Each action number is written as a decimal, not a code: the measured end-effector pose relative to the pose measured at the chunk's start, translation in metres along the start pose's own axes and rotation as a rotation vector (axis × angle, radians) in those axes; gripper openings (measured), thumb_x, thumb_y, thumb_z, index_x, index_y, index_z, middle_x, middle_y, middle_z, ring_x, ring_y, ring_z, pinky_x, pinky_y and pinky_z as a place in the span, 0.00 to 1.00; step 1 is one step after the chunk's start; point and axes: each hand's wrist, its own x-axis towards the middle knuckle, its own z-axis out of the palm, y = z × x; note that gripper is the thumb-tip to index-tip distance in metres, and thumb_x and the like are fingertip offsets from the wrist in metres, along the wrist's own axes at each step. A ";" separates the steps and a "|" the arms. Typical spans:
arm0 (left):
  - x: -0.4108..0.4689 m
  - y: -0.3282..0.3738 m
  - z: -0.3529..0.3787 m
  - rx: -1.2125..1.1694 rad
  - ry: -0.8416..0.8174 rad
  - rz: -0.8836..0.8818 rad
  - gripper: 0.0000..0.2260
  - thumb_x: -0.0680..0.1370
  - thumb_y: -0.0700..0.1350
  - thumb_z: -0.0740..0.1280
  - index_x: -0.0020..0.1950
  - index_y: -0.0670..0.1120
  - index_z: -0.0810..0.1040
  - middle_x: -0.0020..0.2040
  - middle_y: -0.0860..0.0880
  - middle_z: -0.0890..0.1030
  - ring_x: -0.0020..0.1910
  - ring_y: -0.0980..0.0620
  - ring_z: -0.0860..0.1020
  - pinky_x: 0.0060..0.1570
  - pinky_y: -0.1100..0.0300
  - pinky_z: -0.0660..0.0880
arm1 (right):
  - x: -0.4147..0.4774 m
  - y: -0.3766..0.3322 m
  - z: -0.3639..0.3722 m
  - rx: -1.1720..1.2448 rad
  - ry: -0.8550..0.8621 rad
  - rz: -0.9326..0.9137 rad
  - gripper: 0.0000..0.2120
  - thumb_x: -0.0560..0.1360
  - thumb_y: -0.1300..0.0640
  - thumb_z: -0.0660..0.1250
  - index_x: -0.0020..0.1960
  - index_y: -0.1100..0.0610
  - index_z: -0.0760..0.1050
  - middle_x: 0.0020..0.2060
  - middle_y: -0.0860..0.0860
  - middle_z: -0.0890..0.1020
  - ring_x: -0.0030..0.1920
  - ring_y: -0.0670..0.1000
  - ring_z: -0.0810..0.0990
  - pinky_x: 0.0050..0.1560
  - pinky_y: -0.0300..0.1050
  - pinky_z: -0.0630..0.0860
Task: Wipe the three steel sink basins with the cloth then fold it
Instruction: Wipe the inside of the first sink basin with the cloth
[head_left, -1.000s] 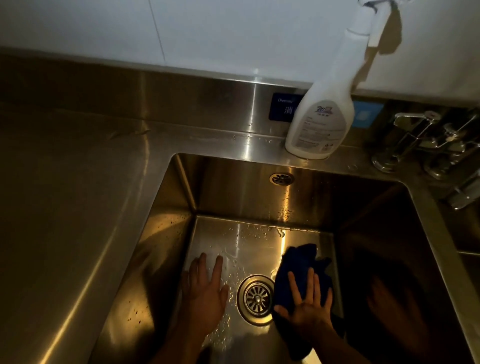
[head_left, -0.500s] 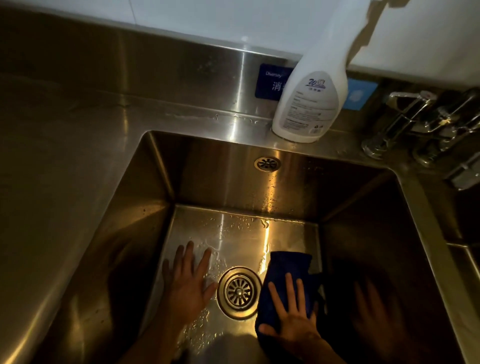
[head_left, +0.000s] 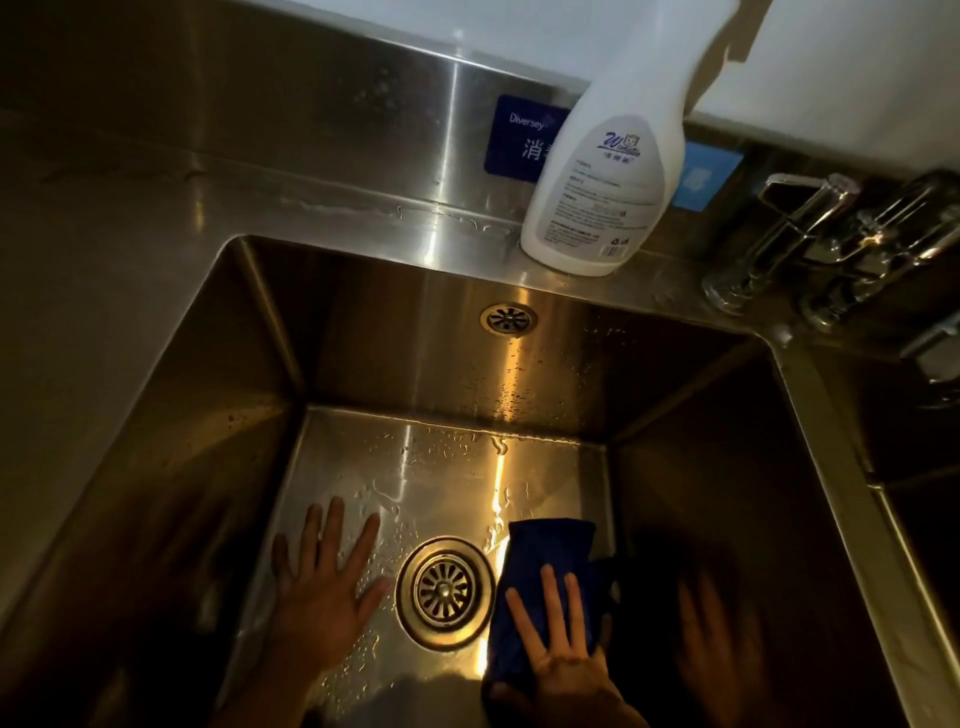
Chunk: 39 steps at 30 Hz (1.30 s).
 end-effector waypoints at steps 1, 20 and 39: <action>0.000 -0.001 0.002 0.005 0.007 0.003 0.33 0.75 0.69 0.44 0.76 0.55 0.57 0.78 0.42 0.53 0.76 0.39 0.51 0.69 0.31 0.51 | 0.004 0.002 -0.001 -0.001 -0.033 0.001 0.53 0.58 0.17 0.50 0.77 0.44 0.51 0.78 0.58 0.44 0.77 0.60 0.38 0.44 0.71 0.75; -0.002 0.001 0.001 0.027 0.097 0.015 0.32 0.75 0.68 0.45 0.75 0.54 0.59 0.77 0.41 0.58 0.76 0.40 0.52 0.67 0.31 0.57 | 0.082 0.020 -0.016 0.184 -0.255 -0.001 0.46 0.62 0.18 0.42 0.64 0.34 0.17 0.64 0.47 0.15 0.61 0.54 0.12 0.66 0.76 0.35; 0.000 -0.004 0.008 0.017 0.054 0.014 0.33 0.75 0.68 0.43 0.76 0.55 0.58 0.78 0.41 0.54 0.76 0.39 0.52 0.69 0.32 0.50 | -0.009 0.014 0.044 -0.024 0.066 -0.110 0.21 0.79 0.40 0.57 0.71 0.41 0.65 0.73 0.57 0.65 0.71 0.59 0.65 0.51 0.67 0.76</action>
